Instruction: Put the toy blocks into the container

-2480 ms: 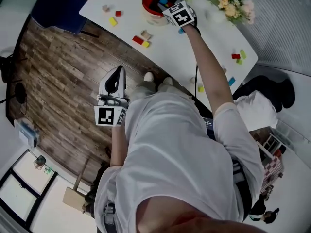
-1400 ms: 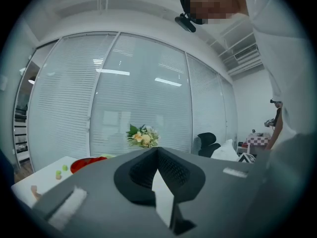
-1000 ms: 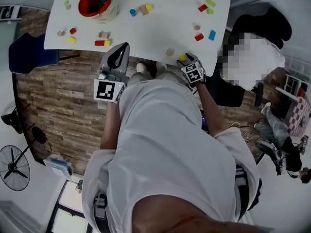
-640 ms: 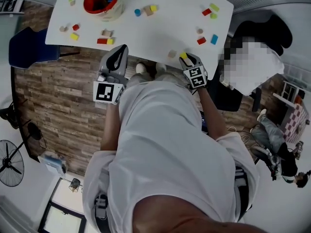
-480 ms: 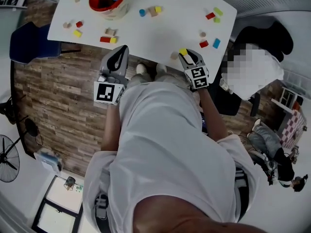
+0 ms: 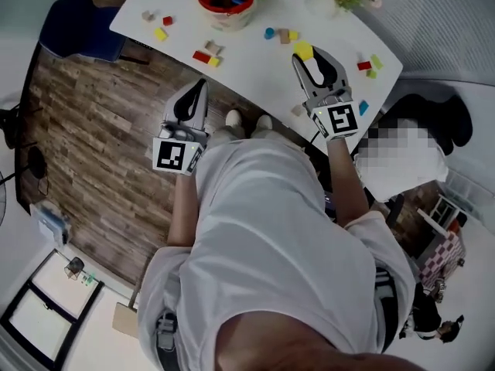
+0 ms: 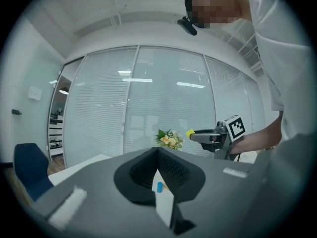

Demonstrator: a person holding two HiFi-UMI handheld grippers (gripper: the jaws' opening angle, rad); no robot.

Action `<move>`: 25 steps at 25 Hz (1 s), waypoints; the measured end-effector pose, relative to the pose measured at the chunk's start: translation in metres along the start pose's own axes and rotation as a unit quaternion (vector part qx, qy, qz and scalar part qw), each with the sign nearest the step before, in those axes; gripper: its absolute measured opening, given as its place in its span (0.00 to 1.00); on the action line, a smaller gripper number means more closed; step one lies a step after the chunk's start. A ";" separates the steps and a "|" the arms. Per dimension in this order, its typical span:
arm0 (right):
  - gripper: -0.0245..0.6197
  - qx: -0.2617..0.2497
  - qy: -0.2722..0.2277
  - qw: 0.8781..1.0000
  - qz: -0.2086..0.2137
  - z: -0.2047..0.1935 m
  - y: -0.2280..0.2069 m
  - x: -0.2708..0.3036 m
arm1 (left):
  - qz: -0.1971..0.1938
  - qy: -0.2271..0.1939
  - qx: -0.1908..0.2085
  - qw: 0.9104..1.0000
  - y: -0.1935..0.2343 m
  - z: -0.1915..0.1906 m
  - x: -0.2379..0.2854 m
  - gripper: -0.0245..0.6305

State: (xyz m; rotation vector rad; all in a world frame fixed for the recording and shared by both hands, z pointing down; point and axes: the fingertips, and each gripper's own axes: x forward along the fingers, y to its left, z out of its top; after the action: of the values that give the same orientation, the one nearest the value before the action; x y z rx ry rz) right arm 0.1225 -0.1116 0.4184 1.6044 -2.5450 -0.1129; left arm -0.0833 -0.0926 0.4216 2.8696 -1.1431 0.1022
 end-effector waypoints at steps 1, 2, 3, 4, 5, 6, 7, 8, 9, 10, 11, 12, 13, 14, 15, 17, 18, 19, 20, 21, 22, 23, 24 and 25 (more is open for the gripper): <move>0.27 -0.007 -0.014 1.000 0.011 0.012 0.000 0.012 | 0.011 -0.006 -0.001 1.000 0.004 0.004 -0.005 0.03; 0.27 -0.013 -0.022 0.999 0.020 0.019 -0.001 0.025 | 0.021 -0.011 -0.001 1.000 0.008 0.008 -0.011 0.03; 0.27 -0.018 -0.025 0.999 0.029 0.024 -0.002 0.039 | 0.031 -0.014 0.000 0.999 0.011 0.011 -0.017 0.03; 0.27 -0.023 -0.024 0.999 0.037 0.025 -0.003 0.055 | 0.041 -0.015 0.003 0.999 0.013 0.013 -0.024 0.03; 0.27 -0.028 -0.021 0.998 0.045 0.024 -0.005 0.072 | 0.053 -0.015 0.005 0.998 0.016 0.015 -0.031 0.03; 0.27 -0.031 -0.016 0.998 0.054 0.021 -0.007 0.089 | 0.065 -0.015 0.006 0.998 0.018 0.017 -0.038 0.03; 0.27 -0.033 -0.008 0.997 0.063 0.016 -0.009 0.108 | 0.078 -0.016 0.006 0.997 0.019 0.018 -0.045 0.03; 0.27 -0.036 0.004 0.997 0.071 0.008 -0.010 0.128 | 0.092 -0.017 0.005 0.996 0.021 0.019 -0.053 0.03; 0.27 -0.041 0.023 0.996 0.079 -0.003 -0.012 0.148 | 0.104 -0.018 0.004 0.994 0.022 0.020 -0.060 0.03; 0.27 -0.045 0.046 0.994 0.085 -0.017 -0.013 0.168 | 0.117 -0.018 0.003 0.993 0.024 0.020 -0.067 0.03; 0.27 -0.047 0.072 0.992 0.089 -0.032 -0.013 0.187 | 0.130 -0.018 0.002 0.991 0.025 0.020 -0.074 0.03; 0.27 -0.047 0.100 0.990 0.093 -0.047 -0.014 0.206 | 0.143 -0.018 0.001 0.990 0.026 0.020 -0.081 0.03; 0.27 -0.044 0.127 0.986 0.098 -0.062 -0.014 0.224 | 0.155 -0.018 0.000 0.988 0.028 0.020 -0.088 0.03; 0.27 -0.042 0.156 0.981 0.104 -0.076 -0.014 0.240 | 0.166 -0.019 -0.002 0.986 0.029 0.020 -0.094 0.03; 0.27 -0.041 0.186 0.976 0.110 -0.089 -0.014 0.255 | 0.177 -0.019 -0.003 0.984 0.030 0.020 -0.100 0.03; 0.27 -0.046 0.243 0.962 0.118 -0.114 -0.015 0.279 | 0.196 -0.019 -0.006 0.980 0.033 0.019 -0.110 0.03; 0.27 -0.048 0.264 0.956 0.121 -0.123 -0.016 0.289 | 0.204 -0.019 -0.007 0.979 0.034 0.019 -0.114 0.03; 0.27 -0.049 0.280 0.951 0.123 -0.129 -0.017 0.295 | 0.211 -0.020 -0.008 0.977 0.035 0.018 -0.117 0.03; 0.27 -0.050 0.292 0.947 0.125 -0.133 -0.017 0.299 | 0.216 -0.021 -0.010 0.976 0.035 0.017 -0.118 0.03; 0.27 -0.051 0.302 0.943 0.127 -0.136 -0.017 0.301 | 0.219 -0.022 -0.012 0.975 0.035 0.016 -0.119 0.03; 0.27 -0.051 0.312 0.940 0.129 -0.139 -0.016 0.302 | 0.221 -0.023 -0.013 0.975 0.036 0.015 -0.119 0.03; 0.27 -0.051 0.321 0.936 0.131 -0.142 -0.016 0.303 | 0.220 -0.023 -0.015 0.975 0.037 0.015 -0.117 0.03; 0.27 -0.051 0.328 0.934 0.132 -0.144 -0.016 0.303 | 0.216 -0.023 -0.016 0.976 0.037 0.014 -0.113 0.03; 0.28 -0.050 0.331 0.933 0.133 -0.144 -0.016 0.302 | 0.210 -0.023 -0.016 0.977 0.037 0.014 -0.109 0.03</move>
State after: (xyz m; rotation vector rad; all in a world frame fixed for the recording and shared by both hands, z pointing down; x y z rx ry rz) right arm 0.0295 -0.3897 0.5804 1.0065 -2.1382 0.2760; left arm -0.1868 -0.0456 0.3995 2.5667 -1.7245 0.0306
